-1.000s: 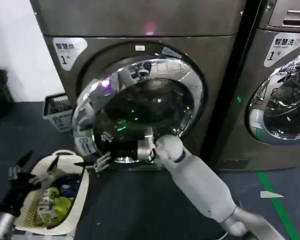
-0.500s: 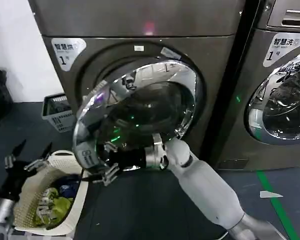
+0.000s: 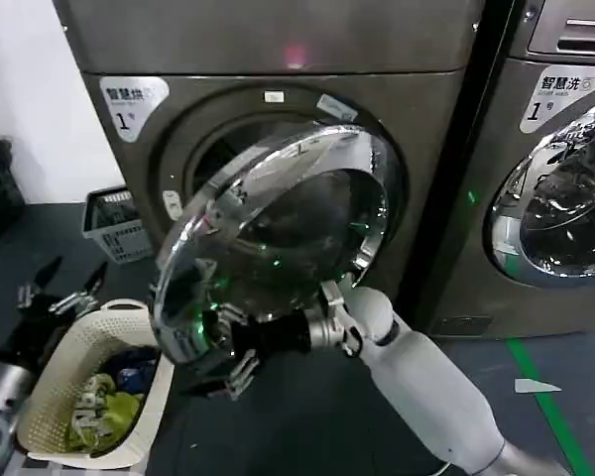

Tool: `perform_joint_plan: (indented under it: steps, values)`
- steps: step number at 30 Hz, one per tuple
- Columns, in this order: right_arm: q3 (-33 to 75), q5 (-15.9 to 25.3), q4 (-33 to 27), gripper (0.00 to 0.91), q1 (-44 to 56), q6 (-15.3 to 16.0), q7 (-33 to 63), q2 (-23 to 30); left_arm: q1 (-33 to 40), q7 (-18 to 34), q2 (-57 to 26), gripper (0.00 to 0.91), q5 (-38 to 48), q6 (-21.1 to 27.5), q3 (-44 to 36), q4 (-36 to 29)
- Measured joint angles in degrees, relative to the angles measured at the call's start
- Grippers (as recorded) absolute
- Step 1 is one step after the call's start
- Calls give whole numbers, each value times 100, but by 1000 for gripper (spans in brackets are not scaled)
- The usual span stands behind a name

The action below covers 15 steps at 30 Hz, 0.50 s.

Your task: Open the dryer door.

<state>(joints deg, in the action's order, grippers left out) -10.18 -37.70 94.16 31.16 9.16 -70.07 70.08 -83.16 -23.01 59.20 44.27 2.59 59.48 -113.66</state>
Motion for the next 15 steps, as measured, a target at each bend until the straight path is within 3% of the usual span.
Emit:
perform_joint_plan:
  steps: [15]
  values:
    - [200,11,86,907,182,-159,-518,-452,296,-253,-752,907,350,283,-592,47]
